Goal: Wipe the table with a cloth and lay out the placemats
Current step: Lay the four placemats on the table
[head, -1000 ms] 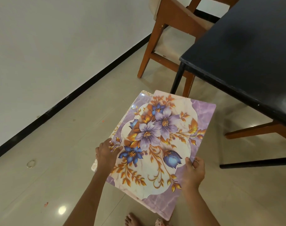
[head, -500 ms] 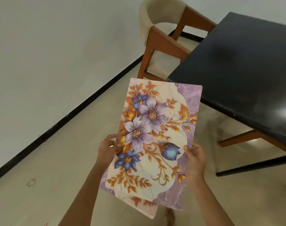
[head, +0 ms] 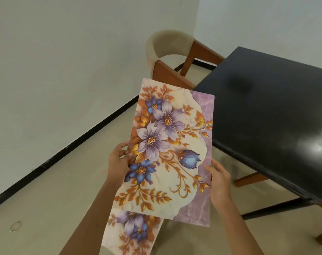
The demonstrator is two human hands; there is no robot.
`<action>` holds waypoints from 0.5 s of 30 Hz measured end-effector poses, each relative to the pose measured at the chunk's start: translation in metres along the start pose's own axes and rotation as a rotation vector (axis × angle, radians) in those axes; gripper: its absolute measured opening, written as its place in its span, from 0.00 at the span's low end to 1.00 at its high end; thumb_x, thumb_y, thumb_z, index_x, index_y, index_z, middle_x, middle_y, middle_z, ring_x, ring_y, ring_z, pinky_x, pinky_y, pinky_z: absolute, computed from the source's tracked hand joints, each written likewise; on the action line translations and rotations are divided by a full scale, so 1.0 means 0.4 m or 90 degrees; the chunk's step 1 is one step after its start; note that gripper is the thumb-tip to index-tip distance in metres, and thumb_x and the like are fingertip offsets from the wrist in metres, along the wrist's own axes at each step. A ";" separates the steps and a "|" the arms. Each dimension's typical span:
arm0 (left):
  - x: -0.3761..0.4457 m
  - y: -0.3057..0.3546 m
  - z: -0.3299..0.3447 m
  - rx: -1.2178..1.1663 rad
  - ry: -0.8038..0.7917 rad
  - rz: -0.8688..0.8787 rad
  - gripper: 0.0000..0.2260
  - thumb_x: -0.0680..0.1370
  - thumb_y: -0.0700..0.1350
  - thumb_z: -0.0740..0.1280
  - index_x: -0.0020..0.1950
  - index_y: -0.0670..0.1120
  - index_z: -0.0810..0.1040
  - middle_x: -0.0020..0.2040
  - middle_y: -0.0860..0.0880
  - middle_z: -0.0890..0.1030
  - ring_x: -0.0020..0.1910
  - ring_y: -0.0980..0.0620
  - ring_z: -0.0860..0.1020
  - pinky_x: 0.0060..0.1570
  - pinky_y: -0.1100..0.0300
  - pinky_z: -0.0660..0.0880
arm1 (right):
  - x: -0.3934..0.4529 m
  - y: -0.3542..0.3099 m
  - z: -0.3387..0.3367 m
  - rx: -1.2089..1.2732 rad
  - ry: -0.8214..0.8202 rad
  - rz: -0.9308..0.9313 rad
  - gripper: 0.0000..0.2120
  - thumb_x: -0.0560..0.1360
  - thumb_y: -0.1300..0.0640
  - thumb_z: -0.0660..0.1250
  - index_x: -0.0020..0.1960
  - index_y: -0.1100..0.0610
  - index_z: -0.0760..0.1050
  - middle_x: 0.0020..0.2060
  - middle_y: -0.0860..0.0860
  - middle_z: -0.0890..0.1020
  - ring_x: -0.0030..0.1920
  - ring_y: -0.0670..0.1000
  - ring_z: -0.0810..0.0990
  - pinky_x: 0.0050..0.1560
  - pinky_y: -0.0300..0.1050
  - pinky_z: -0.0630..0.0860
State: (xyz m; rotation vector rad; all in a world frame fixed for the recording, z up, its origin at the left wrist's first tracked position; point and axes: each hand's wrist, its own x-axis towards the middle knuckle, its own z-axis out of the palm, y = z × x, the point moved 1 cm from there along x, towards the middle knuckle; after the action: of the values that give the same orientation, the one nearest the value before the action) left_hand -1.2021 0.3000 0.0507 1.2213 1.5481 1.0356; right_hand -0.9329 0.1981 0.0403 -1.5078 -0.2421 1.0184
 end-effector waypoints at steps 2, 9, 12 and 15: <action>0.005 0.030 0.061 -0.006 -0.004 0.005 0.13 0.79 0.33 0.61 0.57 0.48 0.77 0.48 0.45 0.82 0.44 0.47 0.82 0.41 0.59 0.78 | 0.031 -0.042 -0.040 -0.030 -0.029 -0.005 0.14 0.77 0.65 0.65 0.55 0.49 0.79 0.51 0.53 0.84 0.50 0.56 0.84 0.53 0.60 0.80; 0.002 0.159 0.313 -0.015 -0.013 0.036 0.12 0.79 0.34 0.60 0.57 0.46 0.75 0.49 0.43 0.81 0.45 0.46 0.80 0.44 0.58 0.78 | 0.168 -0.206 -0.181 -0.073 -0.045 -0.043 0.24 0.78 0.67 0.64 0.70 0.49 0.70 0.55 0.55 0.83 0.49 0.54 0.84 0.43 0.49 0.81; 0.013 0.205 0.398 -0.003 -0.049 0.053 0.13 0.80 0.36 0.60 0.63 0.45 0.75 0.53 0.42 0.81 0.50 0.44 0.80 0.52 0.51 0.78 | 0.225 -0.259 -0.223 -0.069 -0.011 -0.075 0.25 0.78 0.70 0.63 0.71 0.52 0.70 0.53 0.57 0.83 0.47 0.54 0.84 0.41 0.45 0.79; 0.028 0.249 0.479 -0.001 -0.082 0.067 0.13 0.81 0.40 0.59 0.65 0.48 0.75 0.55 0.45 0.81 0.52 0.46 0.80 0.53 0.52 0.78 | 0.284 -0.307 -0.262 -0.052 0.012 -0.087 0.24 0.78 0.70 0.62 0.71 0.53 0.70 0.54 0.57 0.82 0.49 0.54 0.83 0.42 0.46 0.79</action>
State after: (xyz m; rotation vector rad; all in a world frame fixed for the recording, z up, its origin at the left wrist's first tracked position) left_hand -0.9948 0.3441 0.0938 1.3540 1.3972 1.0049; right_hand -0.7434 0.2305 0.0849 -1.5518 -0.3713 0.8945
